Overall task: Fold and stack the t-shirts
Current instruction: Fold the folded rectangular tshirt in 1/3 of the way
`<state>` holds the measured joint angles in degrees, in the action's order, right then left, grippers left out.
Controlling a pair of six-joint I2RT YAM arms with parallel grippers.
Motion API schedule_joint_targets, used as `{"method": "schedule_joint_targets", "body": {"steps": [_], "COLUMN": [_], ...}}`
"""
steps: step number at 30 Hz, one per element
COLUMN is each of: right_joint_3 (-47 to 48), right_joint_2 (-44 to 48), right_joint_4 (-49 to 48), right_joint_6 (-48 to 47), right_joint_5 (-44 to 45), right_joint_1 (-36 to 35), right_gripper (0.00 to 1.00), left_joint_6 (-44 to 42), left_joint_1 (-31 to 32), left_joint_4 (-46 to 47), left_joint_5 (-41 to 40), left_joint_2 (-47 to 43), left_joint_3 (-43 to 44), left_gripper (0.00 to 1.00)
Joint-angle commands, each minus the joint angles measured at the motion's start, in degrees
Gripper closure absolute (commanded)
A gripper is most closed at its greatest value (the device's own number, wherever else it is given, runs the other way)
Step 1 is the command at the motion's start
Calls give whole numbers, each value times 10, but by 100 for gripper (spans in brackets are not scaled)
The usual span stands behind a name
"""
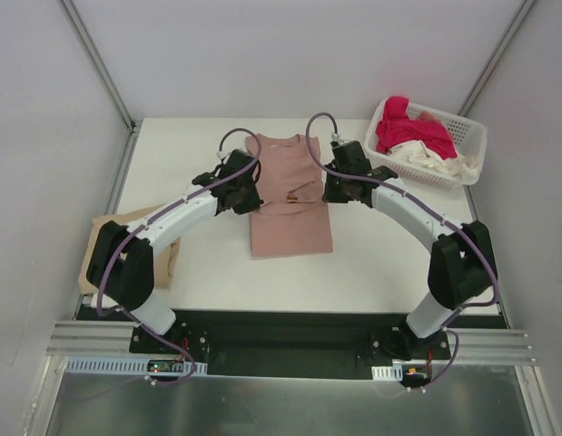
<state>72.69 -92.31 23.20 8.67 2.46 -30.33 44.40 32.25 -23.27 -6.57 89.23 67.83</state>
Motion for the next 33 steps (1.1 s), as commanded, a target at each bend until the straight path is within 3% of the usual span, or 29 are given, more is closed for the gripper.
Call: {"method": "schedule_joint_targets", "body": {"steps": [1, 17, 22, 23, 24, 25, 26, 27, 29, 30, 31, 33], "right_joint_3": [60, 145, 153, 156, 159, 162, 169, 171, 174, 167, 161, 132], "right_joint_2": [-47, -190, -211, -215, -217, -218, -217, -215, -200, -192, -184, -150], "right_joint_4": [-23, -27, -24, -23, -20, -13, -10, -4, 12, 14, 14, 13], "right_joint_6": [-22, -14, -1, -1, 3, 4, 4, 3, -4, -7, -9, -9], "right_joint_5": [-59, -101, -98, -97, -98, -99, -99, -100, -101, -105, -109, -119], "right_joint_1": [25, 69, 75, 76, 78, 79, 81, 83, 82, 82, 82, 79], "right_gripper": [99, 97, 92, 90, 86, 72, 66, 60, 47, 39, 21, 1], "left_joint_6": [-39, -78, -84, -85, -85, -85, -85, -85, -86, -86, -85, -82], "left_joint_1": [-34, -78, -81, -82, -83, -84, -85, -86, -86, -86, -86, -85], "left_joint_4": [-9, -11, -10, -11, -11, -11, -11, -11, -12, -11, -11, -11], "left_joint_5": [27, 65, 65, 65, 78, 82, 85, 89, 95, 103, 106, 117], "left_joint_2": [50, 190, 207, 211, 212, 214, 213, 210, 193, 186, 167, 145], "left_joint_3": [54, 144, 152, 155, 156, 157, 156, 155, 152, 146, 142, 122], "left_gripper": [100, 100, 82, 75, 72, 67, 61, 47, 34, 18, 6, 1]}}
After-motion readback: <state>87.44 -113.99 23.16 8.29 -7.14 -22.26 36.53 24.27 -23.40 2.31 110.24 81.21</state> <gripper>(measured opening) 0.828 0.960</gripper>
